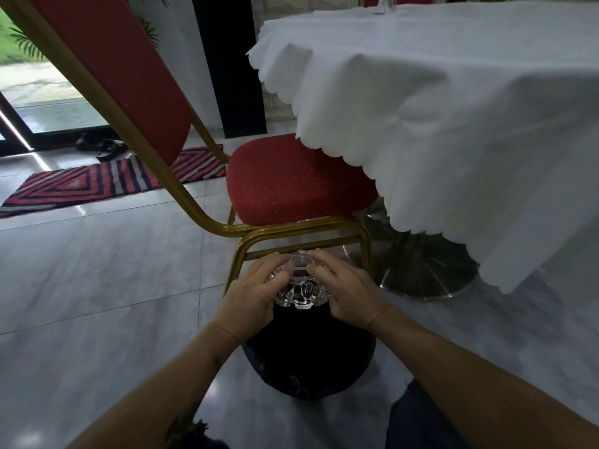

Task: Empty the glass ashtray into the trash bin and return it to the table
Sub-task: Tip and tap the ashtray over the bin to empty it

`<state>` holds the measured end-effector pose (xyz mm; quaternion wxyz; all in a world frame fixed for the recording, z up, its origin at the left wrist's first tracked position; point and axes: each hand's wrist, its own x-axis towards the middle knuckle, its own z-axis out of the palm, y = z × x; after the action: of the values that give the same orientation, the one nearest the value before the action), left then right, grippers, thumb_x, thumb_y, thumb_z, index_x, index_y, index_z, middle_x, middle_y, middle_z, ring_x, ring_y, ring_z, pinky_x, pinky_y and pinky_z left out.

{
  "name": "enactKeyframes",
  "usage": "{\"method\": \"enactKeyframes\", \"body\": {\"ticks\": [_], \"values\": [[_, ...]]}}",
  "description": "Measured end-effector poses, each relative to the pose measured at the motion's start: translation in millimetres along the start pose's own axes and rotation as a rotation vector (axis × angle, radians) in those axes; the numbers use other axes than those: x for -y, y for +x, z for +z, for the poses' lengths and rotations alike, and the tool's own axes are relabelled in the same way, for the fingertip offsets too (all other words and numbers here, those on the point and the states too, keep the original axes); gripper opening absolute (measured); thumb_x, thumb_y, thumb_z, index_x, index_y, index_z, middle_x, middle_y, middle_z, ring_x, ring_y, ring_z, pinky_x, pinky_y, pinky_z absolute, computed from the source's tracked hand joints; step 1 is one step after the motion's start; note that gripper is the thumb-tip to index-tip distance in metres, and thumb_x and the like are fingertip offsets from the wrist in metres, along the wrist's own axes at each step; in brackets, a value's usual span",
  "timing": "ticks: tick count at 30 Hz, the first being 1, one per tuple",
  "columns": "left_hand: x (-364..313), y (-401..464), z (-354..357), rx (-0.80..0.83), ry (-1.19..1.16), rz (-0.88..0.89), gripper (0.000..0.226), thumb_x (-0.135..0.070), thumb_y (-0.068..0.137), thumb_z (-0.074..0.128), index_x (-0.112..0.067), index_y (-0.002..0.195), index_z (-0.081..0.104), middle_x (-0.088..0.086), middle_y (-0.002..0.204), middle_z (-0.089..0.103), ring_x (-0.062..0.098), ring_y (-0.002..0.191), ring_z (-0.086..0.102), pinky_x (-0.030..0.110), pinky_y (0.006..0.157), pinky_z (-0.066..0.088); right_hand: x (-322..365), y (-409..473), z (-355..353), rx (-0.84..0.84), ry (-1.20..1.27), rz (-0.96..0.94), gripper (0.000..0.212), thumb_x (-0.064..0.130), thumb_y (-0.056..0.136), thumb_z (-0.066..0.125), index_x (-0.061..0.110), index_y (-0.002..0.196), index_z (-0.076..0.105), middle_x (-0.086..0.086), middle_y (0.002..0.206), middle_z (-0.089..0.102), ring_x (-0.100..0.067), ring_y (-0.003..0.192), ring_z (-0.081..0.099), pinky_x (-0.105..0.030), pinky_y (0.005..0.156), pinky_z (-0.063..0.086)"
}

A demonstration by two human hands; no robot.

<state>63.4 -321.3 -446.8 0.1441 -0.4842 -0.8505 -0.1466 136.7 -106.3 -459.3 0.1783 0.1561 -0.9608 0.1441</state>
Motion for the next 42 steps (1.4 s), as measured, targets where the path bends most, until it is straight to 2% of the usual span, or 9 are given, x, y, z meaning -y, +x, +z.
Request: {"method": "enactKeyframes", "body": {"ticks": [5, 9, 15, 20, 24, 28, 32, 37, 42], "values": [[1.5, 3.9, -7.0, 0.011, 0.034, 0.026, 0.044, 0.005, 0.076, 0.07, -0.005, 0.118, 0.064, 0.016, 0.13, 0.061, 0.032, 0.118, 0.058, 0.036, 0.078, 0.063, 0.3, 1.7, -9.2, 0.006, -0.03, -0.033, 0.045, 0.011, 0.078, 0.048, 0.016, 0.123, 0.049, -0.015, 0.143, 0.052, -0.036, 0.119, 0.061, -0.046, 0.067, 0.064], [1.4, 7.1, -8.6, 0.004, 0.046, 0.046, 0.042, 0.001, 0.08, 0.059, -0.005, 0.121, 0.063, 0.016, 0.132, 0.06, 0.032, 0.12, 0.057, 0.037, 0.081, 0.062, 1.5, 1.5, -13.9, -0.014, -0.025, -0.039, 0.05, 0.003, 0.074, 0.054, 0.015, 0.123, 0.05, -0.017, 0.141, 0.055, -0.036, 0.115, 0.063, -0.044, 0.065, 0.065], [3.7, 7.7, -9.3, -0.011, 0.016, 0.055, 0.046, 0.004, 0.08, 0.062, -0.005, 0.125, 0.062, 0.016, 0.134, 0.059, 0.033, 0.122, 0.057, 0.042, 0.085, 0.062, 1.1, 2.1, -20.5, -0.018, -0.018, -0.048, 0.05, 0.011, 0.076, 0.046, 0.017, 0.125, 0.049, -0.016, 0.142, 0.054, -0.036, 0.12, 0.061, -0.045, 0.069, 0.065], [3.2, 11.8, -18.5, -0.09, 0.034, 0.1, 0.04, -0.006, 0.086, 0.046, -0.004, 0.121, 0.066, 0.016, 0.131, 0.062, 0.032, 0.122, 0.057, 0.04, 0.094, 0.058, 4.6, 7.1, -30.6, -0.069, -0.01, -0.081, 0.044, 0.018, 0.082, 0.037, 0.018, 0.125, 0.048, -0.018, 0.139, 0.057, -0.035, 0.121, 0.061, -0.044, 0.074, 0.065], [3.6, 16.0, -23.8, -0.135, 0.105, 0.123, 0.041, -0.006, 0.084, 0.045, -0.005, 0.116, 0.071, 0.017, 0.127, 0.066, 0.034, 0.119, 0.06, 0.038, 0.09, 0.057, 4.3, 12.2, -34.5, -0.097, -0.029, -0.119, 0.04, 0.017, 0.086, 0.04, 0.015, 0.125, 0.048, -0.023, 0.138, 0.057, -0.039, 0.126, 0.058, -0.045, 0.076, 0.064], [3.8, 15.6, -21.5, -0.16, 0.157, 0.166, 0.036, -0.005, 0.087, 0.046, -0.004, 0.112, 0.072, 0.019, 0.127, 0.066, 0.037, 0.118, 0.06, 0.043, 0.095, 0.056, -2.7, 9.6, -31.0, -0.092, -0.056, -0.162, 0.037, 0.017, 0.089, 0.041, 0.016, 0.126, 0.046, -0.026, 0.141, 0.054, -0.042, 0.133, 0.052, -0.051, 0.078, 0.063], [2.9, 13.4, -18.3, -0.196, 0.197, 0.223, 0.029, -0.003, 0.086, 0.053, -0.003, 0.107, 0.073, 0.022, 0.124, 0.067, 0.038, 0.115, 0.061, 0.043, 0.094, 0.056, -8.3, 4.8, -28.7, -0.082, -0.095, -0.196, 0.034, 0.015, 0.091, 0.047, 0.015, 0.126, 0.045, -0.027, 0.143, 0.051, -0.043, 0.135, 0.049, -0.055, 0.082, 0.061], [4.1, 11.4, -14.9, -0.208, 0.202, 0.249, 0.029, -0.003, 0.087, 0.052, -0.004, 0.109, 0.071, 0.021, 0.125, 0.067, 0.038, 0.115, 0.061, 0.045, 0.092, 0.058, -9.5, 1.3, -28.3, -0.067, -0.084, -0.211, 0.035, 0.019, 0.093, 0.045, 0.015, 0.127, 0.046, -0.025, 0.146, 0.047, -0.042, 0.138, 0.044, -0.051, 0.068, 0.065], [5.3, 10.2, -18.7, -0.266, 0.196, 0.276, 0.029, 0.0, 0.086, 0.051, -0.007, 0.113, 0.06, 0.021, 0.124, 0.067, 0.036, 0.115, 0.057, 0.043, 0.095, 0.053, -9.7, 5.4, -29.4, -0.051, -0.06, -0.241, 0.034, 0.018, 0.094, 0.046, 0.015, 0.128, 0.044, -0.023, 0.148, 0.042, -0.041, 0.141, 0.04, -0.051, 0.073, 0.064]]}}
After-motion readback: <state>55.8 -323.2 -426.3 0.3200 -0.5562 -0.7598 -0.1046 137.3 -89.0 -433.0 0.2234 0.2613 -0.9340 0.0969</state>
